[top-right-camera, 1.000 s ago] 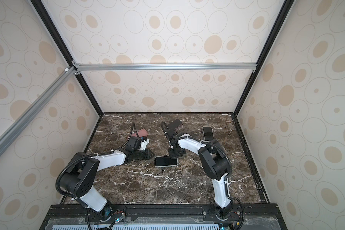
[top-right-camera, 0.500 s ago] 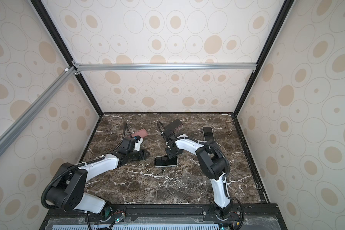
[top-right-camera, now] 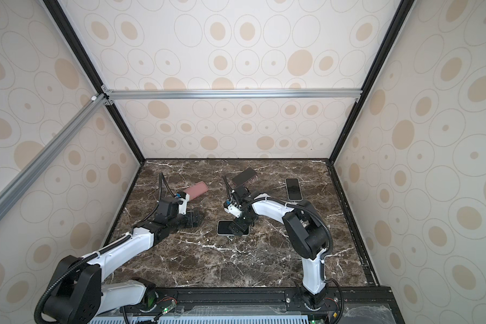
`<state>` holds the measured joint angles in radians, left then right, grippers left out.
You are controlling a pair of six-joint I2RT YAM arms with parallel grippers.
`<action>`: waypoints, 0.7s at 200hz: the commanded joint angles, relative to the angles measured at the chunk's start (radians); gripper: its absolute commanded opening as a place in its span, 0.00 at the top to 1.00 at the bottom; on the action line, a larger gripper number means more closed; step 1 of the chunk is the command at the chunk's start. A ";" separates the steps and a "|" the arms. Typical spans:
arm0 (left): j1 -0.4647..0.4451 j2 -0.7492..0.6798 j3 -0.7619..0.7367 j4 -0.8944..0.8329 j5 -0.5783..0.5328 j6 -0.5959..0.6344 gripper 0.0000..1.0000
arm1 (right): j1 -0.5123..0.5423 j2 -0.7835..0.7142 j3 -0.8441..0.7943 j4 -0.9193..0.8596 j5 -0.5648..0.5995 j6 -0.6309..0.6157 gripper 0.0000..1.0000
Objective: Put the phone into the phone case
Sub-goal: 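Lift the cased phone with the right gripper while the left arm draws back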
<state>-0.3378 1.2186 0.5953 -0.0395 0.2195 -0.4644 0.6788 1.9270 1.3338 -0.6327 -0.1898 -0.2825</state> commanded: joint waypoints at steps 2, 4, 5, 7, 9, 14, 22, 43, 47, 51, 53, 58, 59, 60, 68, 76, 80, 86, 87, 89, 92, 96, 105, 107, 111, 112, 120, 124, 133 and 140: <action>0.006 -0.070 -0.030 0.002 -0.033 0.030 0.00 | 0.007 0.010 0.046 -0.031 -0.062 -0.142 0.00; 0.008 -0.076 -0.032 0.004 -0.034 0.030 0.00 | 0.007 0.013 0.047 -0.031 -0.059 -0.148 0.00; 0.008 -0.077 -0.034 0.005 -0.034 0.030 0.00 | 0.007 0.016 0.048 -0.031 -0.057 -0.152 0.00; 0.007 -0.083 -0.038 0.005 -0.036 0.030 0.00 | 0.008 0.018 0.049 -0.032 -0.052 -0.160 0.00; 0.008 -0.089 -0.040 0.007 -0.037 0.030 0.00 | 0.008 0.022 0.051 -0.032 -0.049 -0.169 0.00; 0.008 -0.099 -0.043 0.008 -0.041 0.028 0.00 | 0.010 0.028 0.049 -0.031 -0.042 -0.193 0.00; 0.010 -0.114 -0.046 0.008 -0.050 0.027 0.00 | 0.015 0.033 0.036 -0.014 -0.025 -0.234 0.00; 0.008 -0.142 -0.053 -0.006 -0.084 0.021 0.00 | 0.022 0.032 0.000 0.040 -0.007 -0.338 0.00; 0.008 -0.148 -0.056 -0.007 -0.091 0.020 0.00 | 0.024 0.033 0.000 0.043 -0.007 -0.350 0.00; 0.009 -0.153 -0.058 -0.009 -0.097 0.018 0.00 | 0.023 0.035 -0.001 0.046 -0.010 -0.361 0.00; 0.009 -0.156 -0.060 -0.008 -0.101 0.017 0.00 | 0.023 0.035 0.001 0.047 -0.012 -0.366 0.00; 0.009 -0.162 -0.065 -0.010 -0.109 0.015 0.00 | 0.023 0.039 0.004 0.047 -0.016 -0.376 0.00; 0.009 -0.163 -0.066 -0.009 -0.111 0.014 0.00 | 0.023 0.039 0.005 0.047 -0.018 -0.380 0.00; 0.009 -0.164 -0.067 -0.008 -0.113 0.013 0.00 | 0.024 0.040 0.005 0.046 -0.019 -0.382 0.00; 0.009 -0.175 -0.075 -0.009 -0.126 0.009 0.00 | 0.023 0.047 0.011 0.042 -0.029 -0.400 0.00; 0.008 -0.188 -0.084 -0.006 -0.138 0.005 0.00 | 0.024 0.057 0.017 0.039 -0.037 -0.417 0.00; 0.008 -0.194 -0.089 -0.003 -0.143 0.002 0.00 | 0.024 0.063 0.023 0.034 -0.041 -0.424 0.00; 0.009 -0.203 -0.096 0.001 -0.147 -0.001 0.00 | 0.023 0.073 0.032 0.025 -0.043 -0.434 0.00; 0.009 -0.204 -0.097 0.002 -0.149 -0.002 0.00 | 0.024 0.075 0.034 0.024 -0.043 -0.435 0.00; 0.008 -0.208 -0.100 0.003 -0.151 -0.004 0.00 | 0.023 0.078 0.037 0.018 -0.044 -0.438 0.00; 0.009 -0.213 -0.103 0.004 -0.153 -0.007 0.00 | 0.024 0.084 0.044 0.010 -0.044 -0.441 0.00; 0.009 -0.220 -0.109 0.008 -0.156 -0.010 0.00 | 0.025 0.091 0.052 0.003 -0.045 -0.444 0.00; 0.009 -0.236 -0.121 0.017 -0.159 -0.018 0.00 | 0.025 0.105 0.065 -0.009 -0.041 -0.449 0.00; 0.009 -0.239 -0.124 0.018 -0.160 -0.019 0.00 | 0.025 0.108 0.068 -0.012 -0.040 -0.450 0.00; 0.010 -0.245 -0.129 0.021 -0.160 -0.019 0.00 | 0.025 0.115 0.073 -0.017 -0.040 -0.451 0.00; 0.011 -0.248 -0.131 0.022 -0.160 -0.020 0.00 | 0.025 0.116 0.075 -0.018 -0.040 -0.453 0.00; 0.010 -0.261 -0.140 0.023 -0.168 -0.020 0.00 | 0.026 0.125 0.083 -0.028 -0.037 -0.456 0.00; 0.010 -0.266 -0.144 0.024 -0.171 -0.020 0.00 | 0.028 0.130 0.087 -0.030 -0.033 -0.457 0.00; 0.010 -0.278 -0.150 0.024 -0.180 -0.022 0.00 | 0.033 0.138 0.091 -0.032 -0.017 -0.458 0.00; 0.010 -0.286 -0.156 0.023 -0.183 -0.023 0.00 | 0.037 0.144 0.093 -0.030 -0.005 -0.459 0.00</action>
<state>-0.3355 0.9680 0.4503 -0.0341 0.0776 -0.4690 0.6983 2.0331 1.4109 -0.6170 -0.2111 -0.6949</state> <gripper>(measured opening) 0.999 0.996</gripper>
